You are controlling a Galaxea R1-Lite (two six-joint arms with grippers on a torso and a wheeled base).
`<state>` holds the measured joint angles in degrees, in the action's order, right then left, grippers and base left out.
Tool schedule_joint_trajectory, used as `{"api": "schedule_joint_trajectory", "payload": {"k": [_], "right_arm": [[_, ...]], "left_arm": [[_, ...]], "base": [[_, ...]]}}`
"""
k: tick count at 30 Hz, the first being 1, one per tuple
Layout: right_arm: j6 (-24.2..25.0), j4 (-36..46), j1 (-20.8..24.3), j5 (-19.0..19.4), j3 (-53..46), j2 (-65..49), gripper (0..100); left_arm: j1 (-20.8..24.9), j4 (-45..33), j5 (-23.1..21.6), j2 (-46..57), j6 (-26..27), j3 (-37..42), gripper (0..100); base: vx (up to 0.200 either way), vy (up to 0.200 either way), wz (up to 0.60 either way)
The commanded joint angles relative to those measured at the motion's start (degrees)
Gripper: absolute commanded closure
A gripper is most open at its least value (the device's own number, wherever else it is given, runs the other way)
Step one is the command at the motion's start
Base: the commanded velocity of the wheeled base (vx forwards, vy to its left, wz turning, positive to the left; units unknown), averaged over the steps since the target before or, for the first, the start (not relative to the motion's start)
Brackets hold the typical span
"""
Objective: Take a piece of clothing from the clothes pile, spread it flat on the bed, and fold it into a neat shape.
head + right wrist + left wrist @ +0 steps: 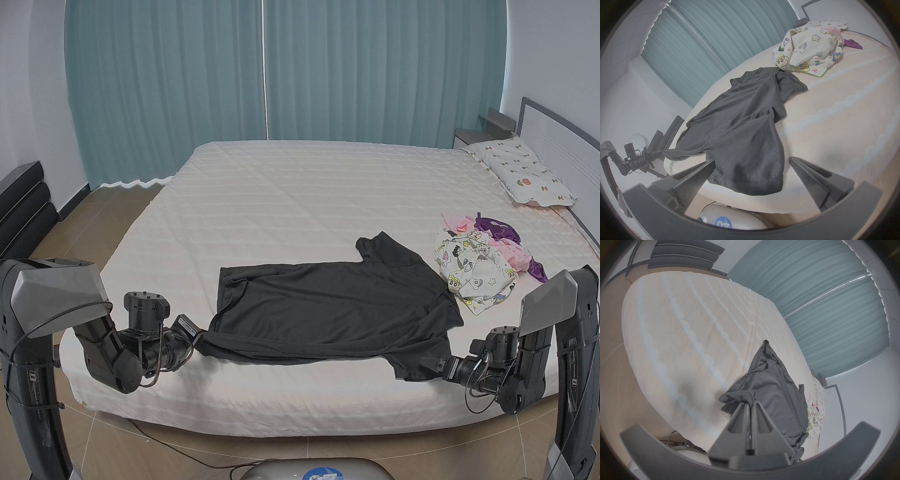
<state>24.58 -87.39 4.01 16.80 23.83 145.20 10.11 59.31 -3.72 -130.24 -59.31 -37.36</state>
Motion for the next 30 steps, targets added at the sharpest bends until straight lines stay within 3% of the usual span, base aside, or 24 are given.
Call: {"api": "schedule_joint_trajectory", "payload": {"k": [1,8,21,30], "right_arm": [[-0.1,0.1,0.6,0.0,0.3,1.1,100],[0.0,-0.6,0.0,-1.2,-2.1,-0.4,100],[-0.4,-2.5,-4.5,-0.4,-17.8,-7.7,100],[-0.1,-2.5,-4.7,-1.0,-23.8,-14.6,100]], "left_arm": [[0.0,0.0,-0.1,-0.1,0.0,0.0,100],[0.0,0.0,-0.1,0.0,0.0,0.2,100],[0.2,0.0,-0.4,0.7,0.2,1.3,100],[0.9,-0.2,0.3,6.0,7.1,7.7,100]], "base": [[0.000,0.000,0.00],[0.000,0.000,0.00],[0.000,0.000,0.00],[0.000,0.000,0.00]]}}
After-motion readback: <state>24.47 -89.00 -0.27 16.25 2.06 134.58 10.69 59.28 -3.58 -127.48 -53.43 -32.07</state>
